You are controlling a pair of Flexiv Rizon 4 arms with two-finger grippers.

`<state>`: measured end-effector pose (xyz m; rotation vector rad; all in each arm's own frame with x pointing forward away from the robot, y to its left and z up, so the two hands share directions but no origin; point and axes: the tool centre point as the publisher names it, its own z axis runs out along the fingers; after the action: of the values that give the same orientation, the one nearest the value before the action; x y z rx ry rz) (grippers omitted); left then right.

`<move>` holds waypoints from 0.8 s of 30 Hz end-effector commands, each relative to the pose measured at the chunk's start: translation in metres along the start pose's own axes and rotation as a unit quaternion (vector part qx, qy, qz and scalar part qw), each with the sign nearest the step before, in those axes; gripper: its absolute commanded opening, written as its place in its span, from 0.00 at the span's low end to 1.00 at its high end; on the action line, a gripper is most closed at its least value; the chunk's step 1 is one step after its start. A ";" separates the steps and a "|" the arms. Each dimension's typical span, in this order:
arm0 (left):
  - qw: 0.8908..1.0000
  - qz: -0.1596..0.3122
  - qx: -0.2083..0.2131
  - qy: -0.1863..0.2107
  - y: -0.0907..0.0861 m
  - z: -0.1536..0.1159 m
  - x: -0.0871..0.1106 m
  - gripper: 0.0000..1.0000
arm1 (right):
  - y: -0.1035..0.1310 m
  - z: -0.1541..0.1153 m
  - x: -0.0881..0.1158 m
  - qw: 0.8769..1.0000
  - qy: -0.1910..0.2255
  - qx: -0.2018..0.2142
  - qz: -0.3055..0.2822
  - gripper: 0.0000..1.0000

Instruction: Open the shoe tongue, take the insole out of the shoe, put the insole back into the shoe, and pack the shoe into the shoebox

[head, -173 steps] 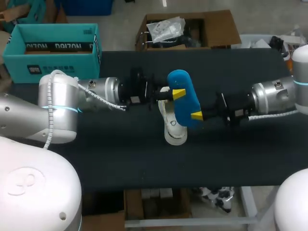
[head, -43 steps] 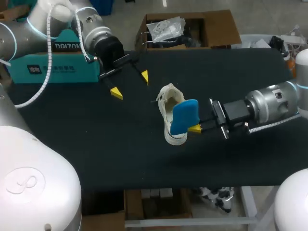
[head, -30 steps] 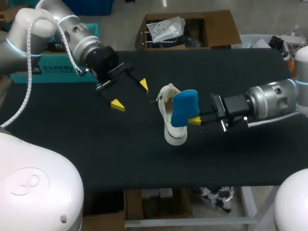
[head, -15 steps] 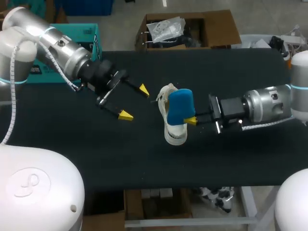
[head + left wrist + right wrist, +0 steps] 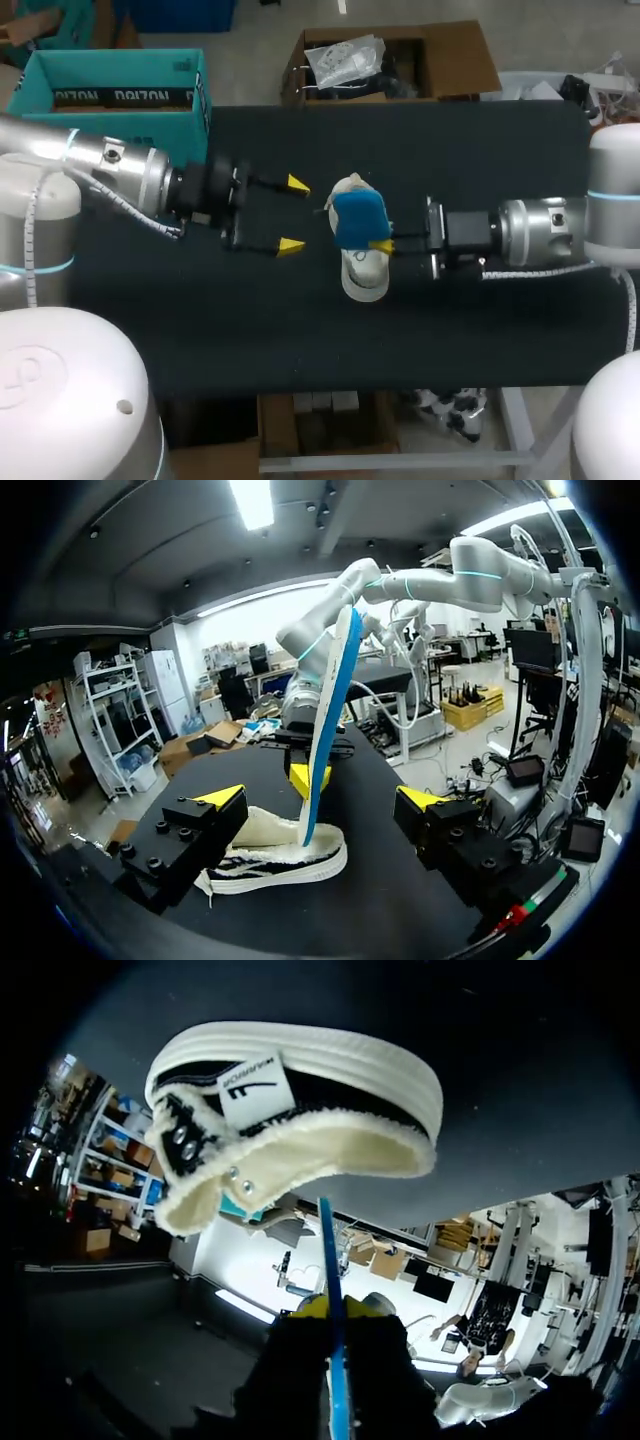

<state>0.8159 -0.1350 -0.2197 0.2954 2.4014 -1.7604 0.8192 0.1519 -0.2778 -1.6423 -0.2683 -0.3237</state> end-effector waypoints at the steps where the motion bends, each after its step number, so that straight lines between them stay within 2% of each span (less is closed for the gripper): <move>1: 0.977 0.000 -0.001 -0.214 -0.002 0.000 0.004 1.00 | -0.003 0.001 -0.007 0.999 0.029 -0.016 0.007 0.00; 14: 0.977 -0.004 0.006 -0.213 0.000 0.002 0.003 1.00 | -0.001 0.001 -0.005 1.000 0.023 -0.015 0.003 0.00; 18: 0.985 0.012 0.008 -0.172 0.010 0.014 0.004 1.00 | 0.013 0.002 -0.003 1.000 0.017 -0.007 -0.021 0.00; 24: 0.990 0.013 0.014 -0.140 0.018 0.024 -0.001 1.00 | 0.027 0.003 0.002 0.999 0.004 0.000 -0.054 0.00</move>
<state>0.8128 -0.1444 -0.2348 0.0763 2.1872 -1.6915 0.8231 0.1506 -0.2953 -1.6701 -0.3193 -0.4261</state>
